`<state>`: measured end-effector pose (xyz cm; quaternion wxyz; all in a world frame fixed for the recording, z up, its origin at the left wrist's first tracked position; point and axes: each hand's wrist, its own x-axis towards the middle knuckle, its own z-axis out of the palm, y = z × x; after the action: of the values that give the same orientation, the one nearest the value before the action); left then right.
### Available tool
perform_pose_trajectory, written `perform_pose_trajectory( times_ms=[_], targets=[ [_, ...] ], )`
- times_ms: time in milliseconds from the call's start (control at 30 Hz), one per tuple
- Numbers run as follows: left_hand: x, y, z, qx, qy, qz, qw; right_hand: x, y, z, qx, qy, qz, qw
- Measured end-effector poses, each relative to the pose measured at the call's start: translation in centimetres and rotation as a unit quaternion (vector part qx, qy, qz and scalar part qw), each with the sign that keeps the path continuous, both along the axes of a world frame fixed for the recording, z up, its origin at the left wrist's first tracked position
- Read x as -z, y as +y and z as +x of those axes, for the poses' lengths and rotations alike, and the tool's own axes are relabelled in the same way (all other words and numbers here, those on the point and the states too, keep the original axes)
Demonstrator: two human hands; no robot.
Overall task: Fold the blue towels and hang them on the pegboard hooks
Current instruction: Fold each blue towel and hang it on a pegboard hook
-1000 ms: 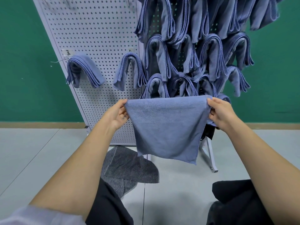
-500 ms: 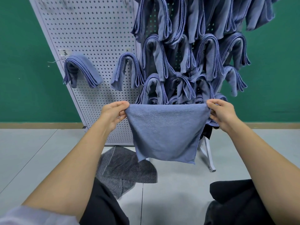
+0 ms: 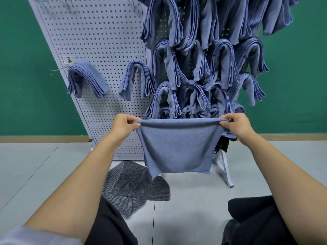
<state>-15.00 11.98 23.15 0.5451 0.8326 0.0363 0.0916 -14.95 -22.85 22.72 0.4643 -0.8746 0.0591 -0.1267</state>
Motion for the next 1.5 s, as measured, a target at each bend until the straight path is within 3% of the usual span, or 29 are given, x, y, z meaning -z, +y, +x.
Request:
perform_pose_trajectory(
  times_ms=[100, 267, 400, 500, 600, 833, 1033, 1433, 1500],
  targets=[
    [-0.1, 0.3, 0.2, -0.001, -0.027, 0.003, 1.0, -0.1, -0.3, 0.0, 0.014, -0.014, -0.019, 1.0],
    [-1.0, 1.4, 0.5, 0.021, -0.002, -0.162, 0.987, -1.7, -0.5, -1.0, -0.03, -0.007, 0.165, 0.986],
    [-1.1, 1.2, 1.1, -0.026, 0.063, -0.322, 0.944, -2.7, 0.1, -1.0, -0.035, 0.06, 0.331, 0.941],
    [-0.8, -0.3, 1.1, -0.055, 0.136, -0.363, 0.92, -2.7, 1.5, -0.8, 0.0, 0.095, 0.385, 0.918],
    [-1.4, -2.8, 0.6, -0.061, 0.114, -0.386, 0.914, -2.9, 3.6, -0.6, -0.016, 0.099, 0.381, 0.919],
    [-2.6, -8.7, -1.1, 0.02, 0.045, -0.26, 0.964, -3.7, 9.4, -0.4, -0.084, 0.036, 0.261, 0.961],
    [-2.4, -10.4, -1.0, 0.024, 0.014, -0.238, 0.971, -3.9, 11.6, -0.9, -0.107, 0.016, 0.257, 0.96],
    [-2.2, -10.0, -1.2, 0.071, -0.007, -0.18, 0.981, -3.4, 10.6, -1.9, -0.211, 0.104, 0.446, 0.864],
    [-2.3, -10.0, -1.2, 0.068, 0.005, -0.173, 0.983, -3.5, 10.2, -1.9, -0.208, 0.1, 0.42, 0.878]
  ],
)
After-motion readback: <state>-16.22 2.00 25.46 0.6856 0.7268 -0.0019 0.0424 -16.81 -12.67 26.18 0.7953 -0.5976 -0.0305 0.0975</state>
